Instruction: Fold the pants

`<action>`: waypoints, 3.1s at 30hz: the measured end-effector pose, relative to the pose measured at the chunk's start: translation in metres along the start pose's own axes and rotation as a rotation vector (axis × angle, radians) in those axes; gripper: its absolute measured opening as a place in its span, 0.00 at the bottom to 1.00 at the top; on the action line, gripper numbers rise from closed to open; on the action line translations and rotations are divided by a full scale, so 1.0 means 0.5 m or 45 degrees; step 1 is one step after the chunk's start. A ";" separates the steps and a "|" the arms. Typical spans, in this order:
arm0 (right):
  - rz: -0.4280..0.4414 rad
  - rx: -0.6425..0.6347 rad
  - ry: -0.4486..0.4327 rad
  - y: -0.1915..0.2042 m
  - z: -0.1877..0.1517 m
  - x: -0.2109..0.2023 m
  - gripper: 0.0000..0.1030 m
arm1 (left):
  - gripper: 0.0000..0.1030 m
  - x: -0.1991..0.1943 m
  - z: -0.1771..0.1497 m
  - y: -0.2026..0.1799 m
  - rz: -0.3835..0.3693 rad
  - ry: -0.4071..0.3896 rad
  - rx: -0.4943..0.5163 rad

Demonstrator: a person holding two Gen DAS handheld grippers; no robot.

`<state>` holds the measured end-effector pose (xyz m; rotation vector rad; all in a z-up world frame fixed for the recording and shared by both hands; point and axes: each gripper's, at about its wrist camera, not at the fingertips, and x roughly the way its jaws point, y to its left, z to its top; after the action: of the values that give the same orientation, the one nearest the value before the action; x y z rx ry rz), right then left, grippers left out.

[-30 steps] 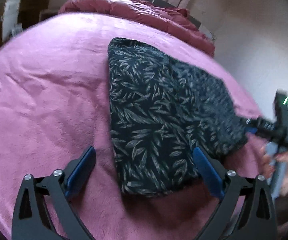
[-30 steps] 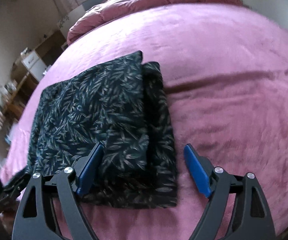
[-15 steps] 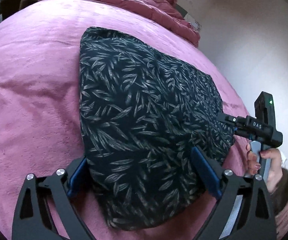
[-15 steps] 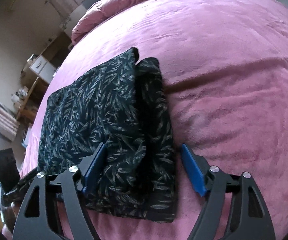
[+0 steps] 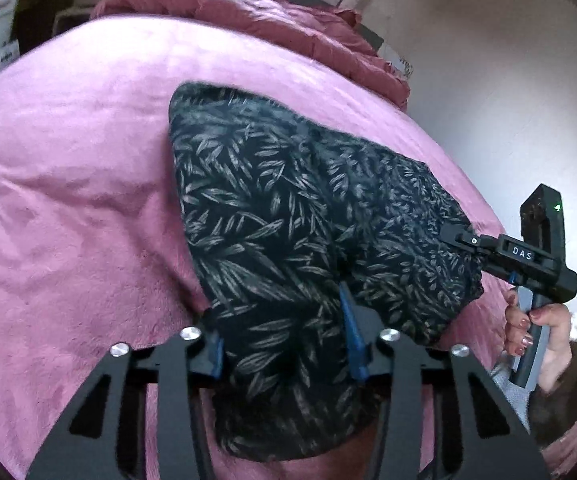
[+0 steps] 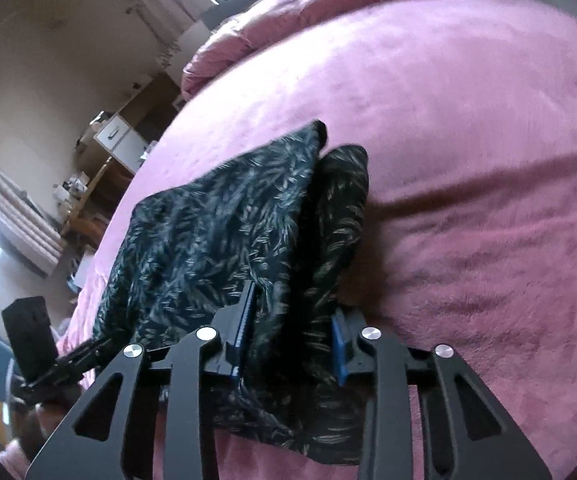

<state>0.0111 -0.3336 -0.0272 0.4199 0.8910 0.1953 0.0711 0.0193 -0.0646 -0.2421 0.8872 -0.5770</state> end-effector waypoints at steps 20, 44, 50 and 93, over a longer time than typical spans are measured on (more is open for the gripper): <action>-0.080 -0.336 -0.305 0.101 0.019 -0.056 0.26 | 0.34 -0.089 0.014 -0.139 0.200 -0.259 0.385; -0.133 -0.310 -0.465 0.030 0.252 0.086 0.29 | 0.37 0.094 0.196 -0.103 0.396 -0.382 0.460; -0.156 -0.062 -0.247 -0.080 0.258 0.160 0.58 | 0.61 0.134 0.189 -0.014 0.349 -0.264 0.220; -0.492 -0.117 -0.253 0.064 0.023 -0.004 0.97 | 0.98 0.012 0.031 -0.094 0.747 -0.280 0.102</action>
<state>0.0189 -0.3087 -0.0056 0.1719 0.7482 -0.1583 0.0687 -0.0232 -0.0390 0.0334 0.6748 -0.0366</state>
